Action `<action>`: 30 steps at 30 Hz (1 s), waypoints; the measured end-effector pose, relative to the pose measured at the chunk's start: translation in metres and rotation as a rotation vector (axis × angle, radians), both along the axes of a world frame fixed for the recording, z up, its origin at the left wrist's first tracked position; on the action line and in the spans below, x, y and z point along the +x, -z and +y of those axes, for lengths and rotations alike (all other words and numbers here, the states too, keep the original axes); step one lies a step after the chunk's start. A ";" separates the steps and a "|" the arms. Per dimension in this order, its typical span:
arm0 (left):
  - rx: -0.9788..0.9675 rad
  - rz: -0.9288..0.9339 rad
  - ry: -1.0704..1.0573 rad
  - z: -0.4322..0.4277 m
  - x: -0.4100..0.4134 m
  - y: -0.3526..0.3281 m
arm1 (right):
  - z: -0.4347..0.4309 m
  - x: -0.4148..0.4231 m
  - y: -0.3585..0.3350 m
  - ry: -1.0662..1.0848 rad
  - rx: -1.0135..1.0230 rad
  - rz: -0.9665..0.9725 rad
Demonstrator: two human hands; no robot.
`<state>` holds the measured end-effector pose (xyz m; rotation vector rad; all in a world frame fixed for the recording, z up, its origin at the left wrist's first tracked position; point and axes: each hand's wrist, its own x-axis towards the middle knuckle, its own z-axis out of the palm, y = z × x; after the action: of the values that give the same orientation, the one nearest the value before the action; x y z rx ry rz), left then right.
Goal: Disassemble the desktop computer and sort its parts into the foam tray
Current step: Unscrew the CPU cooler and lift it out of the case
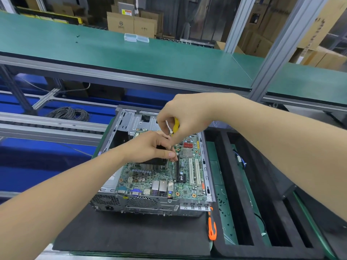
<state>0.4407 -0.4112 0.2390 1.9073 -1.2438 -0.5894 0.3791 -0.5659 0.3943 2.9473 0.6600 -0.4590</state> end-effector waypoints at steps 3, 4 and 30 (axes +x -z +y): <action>0.002 0.005 -0.011 -0.001 0.001 0.002 | 0.008 -0.001 0.007 0.278 -0.018 -0.139; 0.010 -0.020 -0.012 -0.001 0.001 0.002 | 0.012 -0.001 0.008 0.356 -0.103 -0.125; 0.497 -0.603 -0.057 -0.004 0.023 -0.021 | -0.021 -0.001 -0.022 0.217 0.079 -0.206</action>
<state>0.4641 -0.4155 0.2599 2.6599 -1.4960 -0.3115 0.3778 -0.5870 0.4160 3.0979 0.3453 -0.1425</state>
